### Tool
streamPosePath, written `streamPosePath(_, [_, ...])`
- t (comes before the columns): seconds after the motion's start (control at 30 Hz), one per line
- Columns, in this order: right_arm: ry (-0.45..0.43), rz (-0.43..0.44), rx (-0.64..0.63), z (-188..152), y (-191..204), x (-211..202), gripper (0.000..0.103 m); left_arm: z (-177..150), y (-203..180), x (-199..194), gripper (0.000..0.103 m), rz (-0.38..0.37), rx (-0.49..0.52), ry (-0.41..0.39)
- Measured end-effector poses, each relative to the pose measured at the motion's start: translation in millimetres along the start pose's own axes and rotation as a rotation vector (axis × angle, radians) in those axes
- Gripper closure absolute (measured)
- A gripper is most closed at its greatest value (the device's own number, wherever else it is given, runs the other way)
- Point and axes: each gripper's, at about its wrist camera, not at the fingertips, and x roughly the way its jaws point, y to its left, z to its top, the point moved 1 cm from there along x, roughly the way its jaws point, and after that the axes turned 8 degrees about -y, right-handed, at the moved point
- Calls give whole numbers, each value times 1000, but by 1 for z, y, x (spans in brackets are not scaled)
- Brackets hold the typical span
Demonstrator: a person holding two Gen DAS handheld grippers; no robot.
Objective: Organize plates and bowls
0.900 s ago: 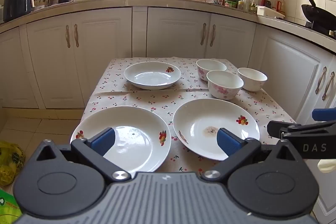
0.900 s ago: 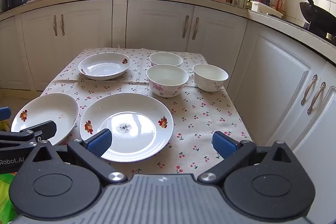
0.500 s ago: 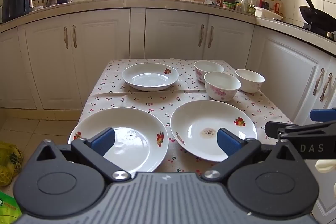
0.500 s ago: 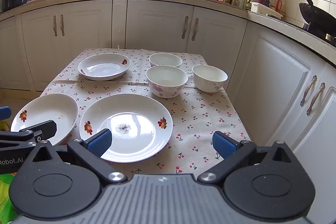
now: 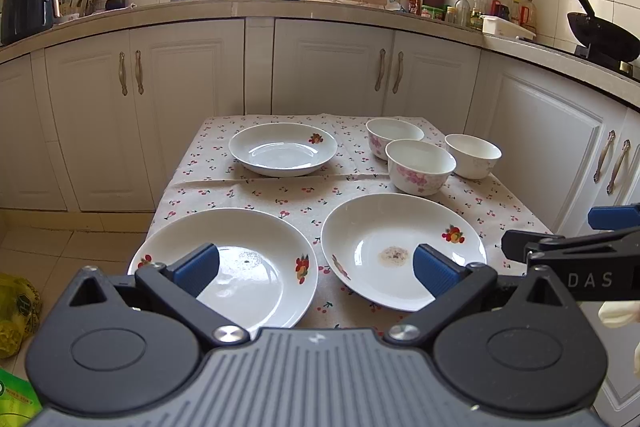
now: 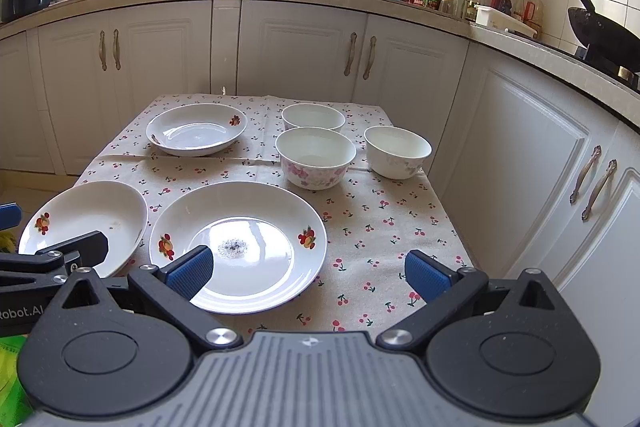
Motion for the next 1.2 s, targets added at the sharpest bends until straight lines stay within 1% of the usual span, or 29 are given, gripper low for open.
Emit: streamPosePath(1.2, [-7,-9,-5,0,1,-1,0,2,-2,-2,1,-2,6,-8])
